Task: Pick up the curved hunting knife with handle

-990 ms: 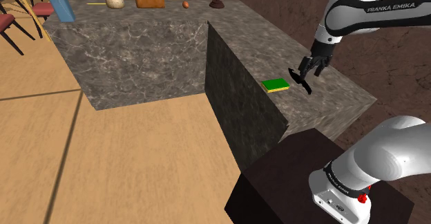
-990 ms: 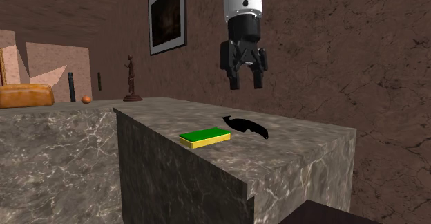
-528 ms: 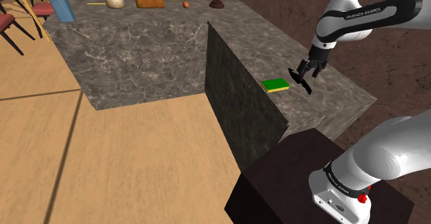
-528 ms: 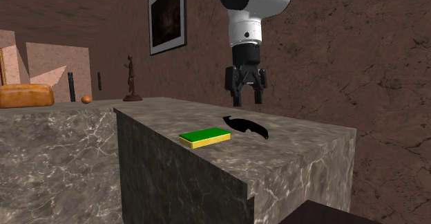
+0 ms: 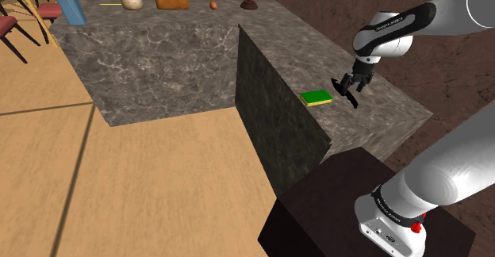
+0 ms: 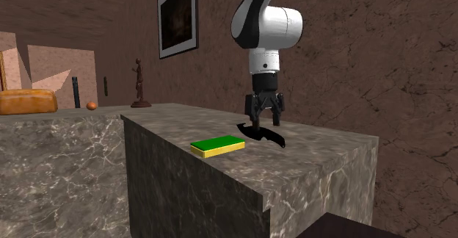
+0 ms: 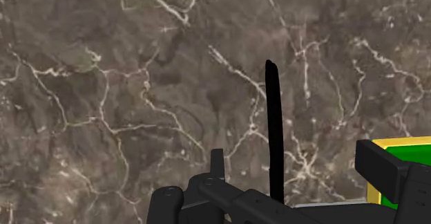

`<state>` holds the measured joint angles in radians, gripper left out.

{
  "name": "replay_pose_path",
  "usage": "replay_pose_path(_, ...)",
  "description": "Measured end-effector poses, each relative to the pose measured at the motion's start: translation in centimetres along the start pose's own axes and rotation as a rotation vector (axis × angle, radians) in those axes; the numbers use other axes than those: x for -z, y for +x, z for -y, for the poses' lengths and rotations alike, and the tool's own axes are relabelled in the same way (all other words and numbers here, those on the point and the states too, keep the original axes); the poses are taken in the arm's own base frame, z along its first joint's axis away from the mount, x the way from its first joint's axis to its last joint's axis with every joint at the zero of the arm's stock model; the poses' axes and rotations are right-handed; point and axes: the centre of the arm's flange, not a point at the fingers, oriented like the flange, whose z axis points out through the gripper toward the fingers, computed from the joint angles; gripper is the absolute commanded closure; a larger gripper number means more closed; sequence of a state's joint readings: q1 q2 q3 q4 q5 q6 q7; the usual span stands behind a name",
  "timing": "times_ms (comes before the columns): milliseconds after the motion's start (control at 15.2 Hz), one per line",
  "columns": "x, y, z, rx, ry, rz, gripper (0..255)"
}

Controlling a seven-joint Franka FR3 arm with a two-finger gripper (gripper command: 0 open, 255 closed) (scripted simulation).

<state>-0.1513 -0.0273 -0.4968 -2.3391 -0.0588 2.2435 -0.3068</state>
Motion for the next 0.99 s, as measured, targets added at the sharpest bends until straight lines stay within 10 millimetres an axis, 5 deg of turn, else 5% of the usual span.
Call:
replay_pose_path(462, -3.5, 0.5, -0.4, -0.002, -0.001, -0.001, 0)
replay_pose_path(528, -3.8, 0.5, -0.4, -0.002, -0.001, -0.001, 255)
replay_pose_path(990, -3.5, 0.8, 0.2, 0.01, 0.002, -0.012, 255)
